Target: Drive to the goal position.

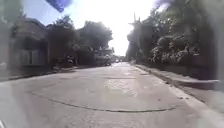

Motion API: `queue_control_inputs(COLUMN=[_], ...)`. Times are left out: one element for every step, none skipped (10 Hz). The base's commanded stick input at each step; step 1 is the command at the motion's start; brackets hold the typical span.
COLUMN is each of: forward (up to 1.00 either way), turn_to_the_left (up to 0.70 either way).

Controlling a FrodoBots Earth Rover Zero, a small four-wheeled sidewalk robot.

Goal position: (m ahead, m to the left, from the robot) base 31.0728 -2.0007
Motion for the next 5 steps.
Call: queue_control_inputs(forward=[0.70,0.70,0.70,0.70,0.70], turn_to_the_left=[0.00,0.00,0.00,0.00,0.00])
